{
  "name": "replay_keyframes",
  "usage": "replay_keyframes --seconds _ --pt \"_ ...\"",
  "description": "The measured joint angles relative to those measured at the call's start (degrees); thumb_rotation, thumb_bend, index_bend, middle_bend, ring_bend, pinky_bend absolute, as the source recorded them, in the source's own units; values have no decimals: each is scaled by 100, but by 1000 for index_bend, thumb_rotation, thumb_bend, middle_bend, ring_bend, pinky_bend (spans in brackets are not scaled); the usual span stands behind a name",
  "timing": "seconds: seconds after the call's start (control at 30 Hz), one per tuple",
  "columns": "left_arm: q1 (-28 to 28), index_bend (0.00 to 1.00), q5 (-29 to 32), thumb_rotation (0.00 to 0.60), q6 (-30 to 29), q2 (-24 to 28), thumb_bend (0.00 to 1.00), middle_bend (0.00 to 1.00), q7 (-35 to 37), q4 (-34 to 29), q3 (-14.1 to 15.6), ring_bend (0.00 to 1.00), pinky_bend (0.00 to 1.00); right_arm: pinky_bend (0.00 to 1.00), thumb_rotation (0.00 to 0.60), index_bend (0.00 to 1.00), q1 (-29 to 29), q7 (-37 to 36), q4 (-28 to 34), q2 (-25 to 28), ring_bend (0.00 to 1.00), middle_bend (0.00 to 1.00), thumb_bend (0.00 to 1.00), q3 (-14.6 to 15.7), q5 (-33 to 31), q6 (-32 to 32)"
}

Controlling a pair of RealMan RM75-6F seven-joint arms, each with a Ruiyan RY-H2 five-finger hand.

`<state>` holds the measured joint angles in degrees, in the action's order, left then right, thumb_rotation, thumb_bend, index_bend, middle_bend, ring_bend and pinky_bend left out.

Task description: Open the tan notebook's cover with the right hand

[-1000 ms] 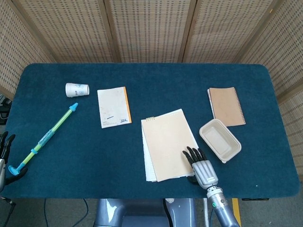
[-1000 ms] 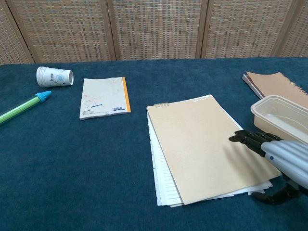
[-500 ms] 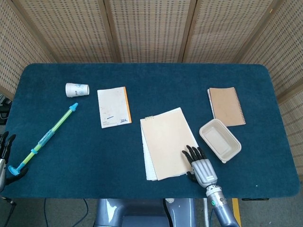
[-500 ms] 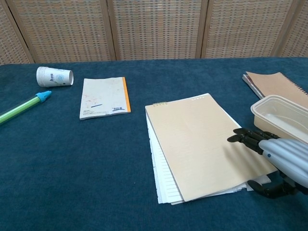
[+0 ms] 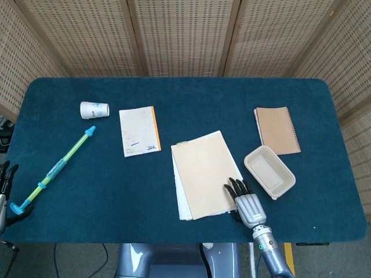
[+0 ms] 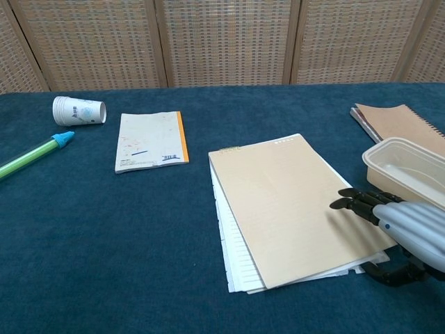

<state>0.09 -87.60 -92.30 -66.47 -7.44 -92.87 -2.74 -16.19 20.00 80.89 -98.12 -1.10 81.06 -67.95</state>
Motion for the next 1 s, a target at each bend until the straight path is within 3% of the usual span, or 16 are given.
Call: replay_keyframes --seconds 0.4,0.7,1.0 --pt "4 0 -4 600 -4 28 98 0 64 -24 3 0 52 16 600 145 -189 2 -136 -169 0 0 511 -102 -46 166" --pt "-5 0 -3 600 21 39 97 0 108 -23 9 0 52 48 600 149 -314 -193 -203 -299 0 0 669 -215 138 0" --pt "-4 0 4 600 29 47 97 0 104 -47 13 0 52 57 600 151 -473 30 99 -213 0 0 697 -408 21 56"
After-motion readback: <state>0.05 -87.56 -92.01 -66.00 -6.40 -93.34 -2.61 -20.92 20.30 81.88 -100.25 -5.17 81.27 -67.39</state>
